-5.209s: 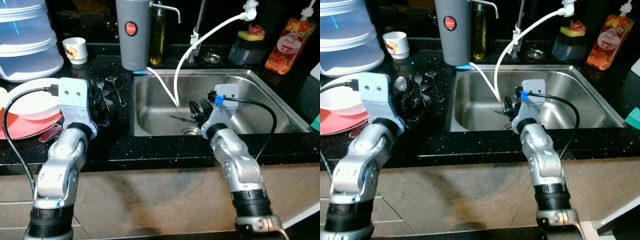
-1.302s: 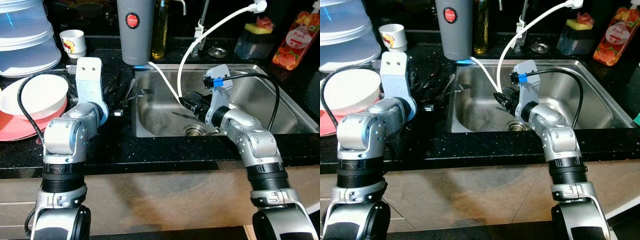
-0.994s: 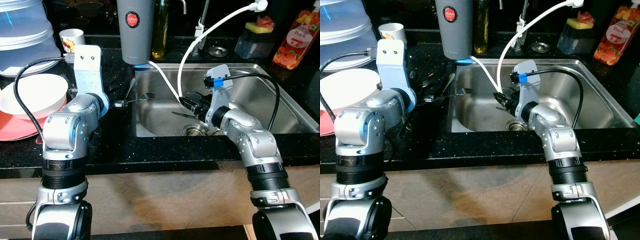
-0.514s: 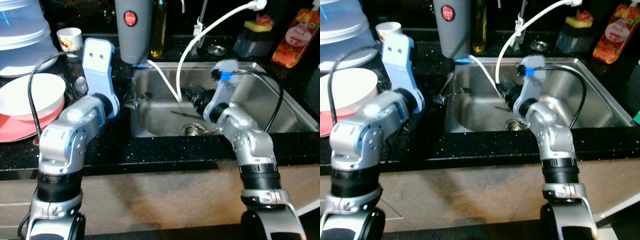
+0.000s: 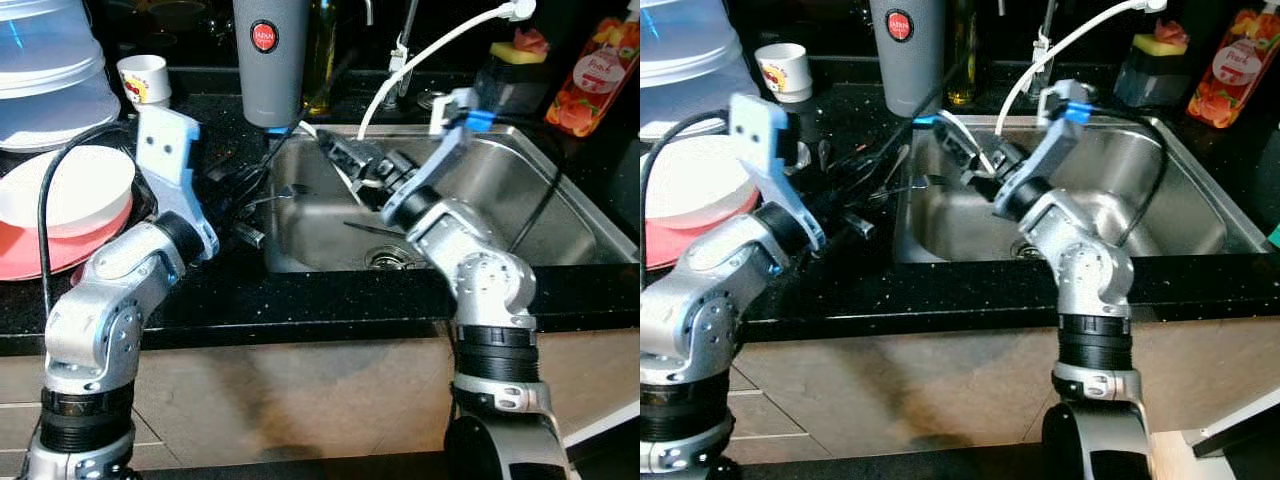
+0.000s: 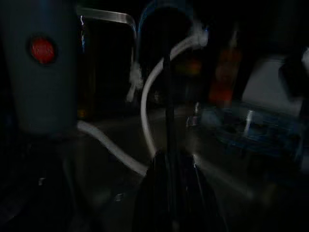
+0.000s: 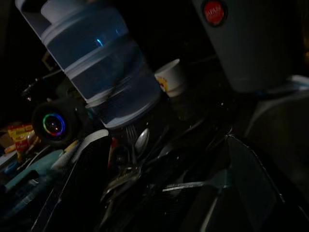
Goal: Kitchen organization
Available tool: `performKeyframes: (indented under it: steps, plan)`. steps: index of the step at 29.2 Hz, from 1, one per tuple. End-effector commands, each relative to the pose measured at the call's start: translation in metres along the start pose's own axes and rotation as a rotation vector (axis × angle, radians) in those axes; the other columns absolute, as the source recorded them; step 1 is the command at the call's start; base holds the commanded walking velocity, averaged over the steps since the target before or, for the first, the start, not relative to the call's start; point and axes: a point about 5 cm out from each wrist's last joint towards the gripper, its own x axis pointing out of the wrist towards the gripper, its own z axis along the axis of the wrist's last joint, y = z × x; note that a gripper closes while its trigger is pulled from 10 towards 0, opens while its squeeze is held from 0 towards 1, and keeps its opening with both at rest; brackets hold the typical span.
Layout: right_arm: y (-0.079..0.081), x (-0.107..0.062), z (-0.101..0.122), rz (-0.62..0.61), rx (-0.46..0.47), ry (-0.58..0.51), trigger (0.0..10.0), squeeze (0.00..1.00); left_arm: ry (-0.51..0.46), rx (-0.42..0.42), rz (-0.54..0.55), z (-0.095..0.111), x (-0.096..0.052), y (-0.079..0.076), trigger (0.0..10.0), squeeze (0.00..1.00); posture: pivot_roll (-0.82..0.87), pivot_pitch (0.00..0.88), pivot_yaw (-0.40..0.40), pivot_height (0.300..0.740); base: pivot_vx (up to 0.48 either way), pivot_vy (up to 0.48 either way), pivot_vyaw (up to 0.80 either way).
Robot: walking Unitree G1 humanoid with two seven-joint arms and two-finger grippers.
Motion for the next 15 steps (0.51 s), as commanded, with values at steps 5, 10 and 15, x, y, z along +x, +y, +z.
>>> performKeyframes:
  steps: [5,10,15]
  plan:
    - [0.006,-0.002,-0.002,0.018,0.066,0.006,10.0,0.0,-0.063,-0.069,-0.052,0.002,-0.008,-0.002,0.0,0.0,0.01,0.138,-0.01,0.74,0.0,0.0,0.0]
    - [0.014,-0.003,0.006,0.077,0.131,-0.028,10.0,0.0,-0.057,-0.082,-0.036,-0.003,-0.008,0.0,0.0,0.0,0.01,0.14,-0.012,0.74,0.0,0.0,0.0]
    - [0.022,-0.003,0.01,0.136,0.15,-0.046,10.0,0.0,-0.031,-0.103,-0.055,-0.009,-0.009,-0.003,0.0,0.0,0.01,0.14,-0.012,0.74,0.0,0.0,0.0]
